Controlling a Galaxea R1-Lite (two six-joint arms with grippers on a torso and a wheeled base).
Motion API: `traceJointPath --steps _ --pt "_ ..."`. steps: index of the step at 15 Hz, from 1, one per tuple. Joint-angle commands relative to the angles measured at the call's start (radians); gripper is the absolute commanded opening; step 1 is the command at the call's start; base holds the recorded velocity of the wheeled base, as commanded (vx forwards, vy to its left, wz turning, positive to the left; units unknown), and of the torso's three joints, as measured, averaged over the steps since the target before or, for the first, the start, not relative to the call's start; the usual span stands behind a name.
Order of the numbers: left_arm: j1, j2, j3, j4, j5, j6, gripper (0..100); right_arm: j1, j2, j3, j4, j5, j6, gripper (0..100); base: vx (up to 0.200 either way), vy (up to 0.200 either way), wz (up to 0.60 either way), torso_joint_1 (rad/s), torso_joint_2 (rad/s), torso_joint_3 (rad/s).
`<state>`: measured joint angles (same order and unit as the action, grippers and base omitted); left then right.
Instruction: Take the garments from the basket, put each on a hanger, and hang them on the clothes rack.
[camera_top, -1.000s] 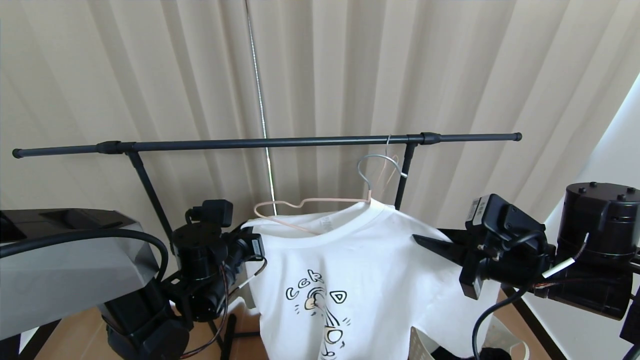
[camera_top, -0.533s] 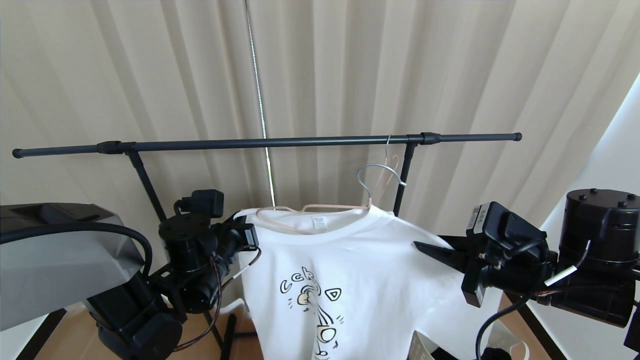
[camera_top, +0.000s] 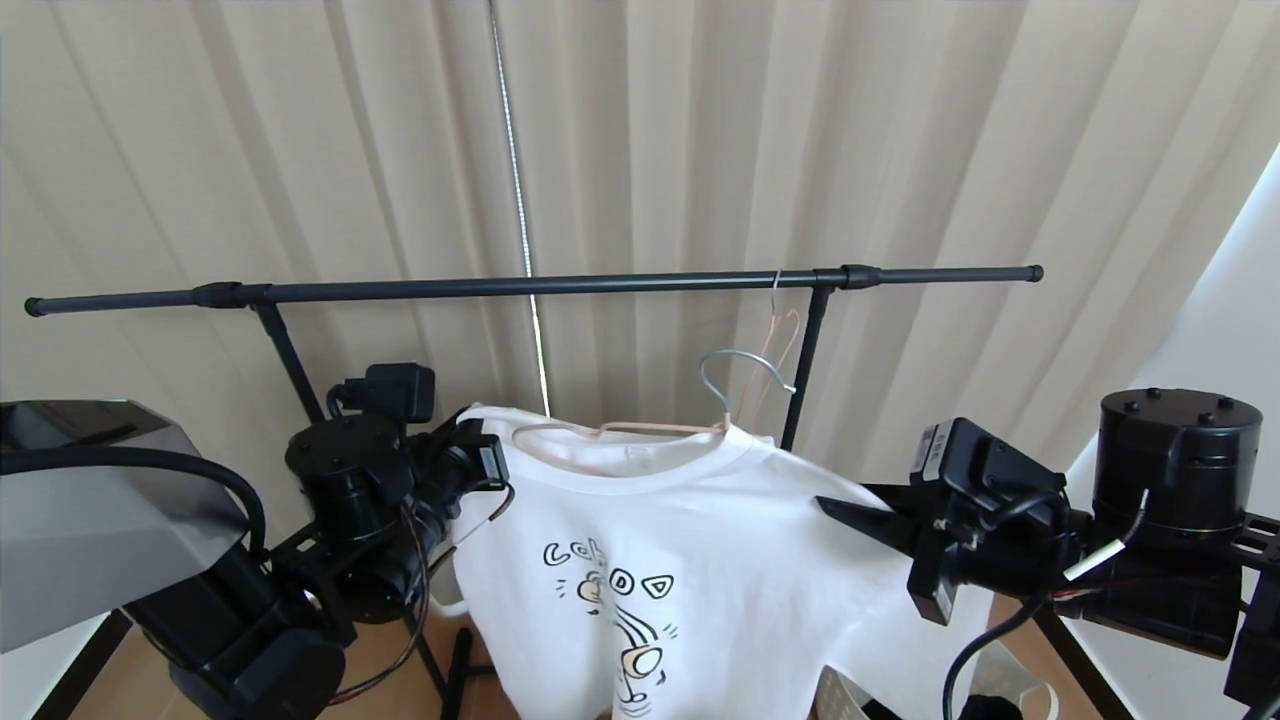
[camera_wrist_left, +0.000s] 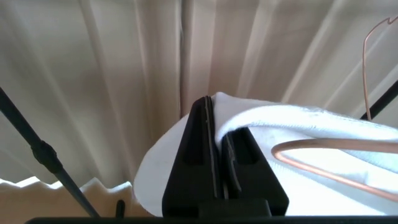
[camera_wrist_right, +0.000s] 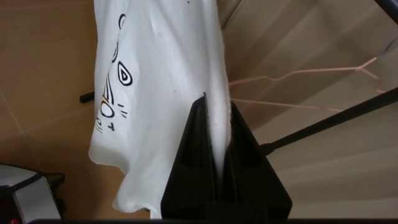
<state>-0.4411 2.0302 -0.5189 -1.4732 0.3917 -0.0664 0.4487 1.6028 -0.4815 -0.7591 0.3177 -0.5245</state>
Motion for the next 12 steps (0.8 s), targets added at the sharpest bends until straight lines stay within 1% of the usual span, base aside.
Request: traceJointPath --steps 1,4,6,7,10,12 --pt "-0.019 -0.015 0.014 -0.016 -0.001 0.003 0 0.013 0.034 -0.008 -0.002 0.000 0.001 0 0.000 0.000 0.00 0.000 0.00 0.000" --pt "-0.056 -0.019 0.040 -0.047 -0.001 0.023 0 0.041 0.051 -0.020 -0.003 -0.008 0.008 0 0.000 0.000 0.00 0.000 0.00 0.000" --pt "-0.073 -0.019 0.062 -0.076 -0.001 0.046 0 0.076 0.069 -0.032 -0.005 -0.037 0.080 0 0.000 0.000 0.00 0.000 0.00 0.000" --pt "-0.080 -0.019 0.066 -0.082 -0.001 0.048 0 0.088 0.071 -0.039 -0.005 -0.046 0.101 0 0.000 0.000 0.00 0.000 0.00 0.000" --pt "-0.105 -0.024 0.073 -0.087 0.001 0.053 0 0.096 0.095 -0.045 -0.006 -0.051 0.107 0 0.000 0.000 0.00 0.000 0.00 0.000" --pt "-0.114 -0.035 0.080 -0.087 0.001 0.059 0 0.097 0.121 -0.049 -0.023 -0.088 0.107 0 0.000 0.000 0.00 0.000 0.00 0.000"
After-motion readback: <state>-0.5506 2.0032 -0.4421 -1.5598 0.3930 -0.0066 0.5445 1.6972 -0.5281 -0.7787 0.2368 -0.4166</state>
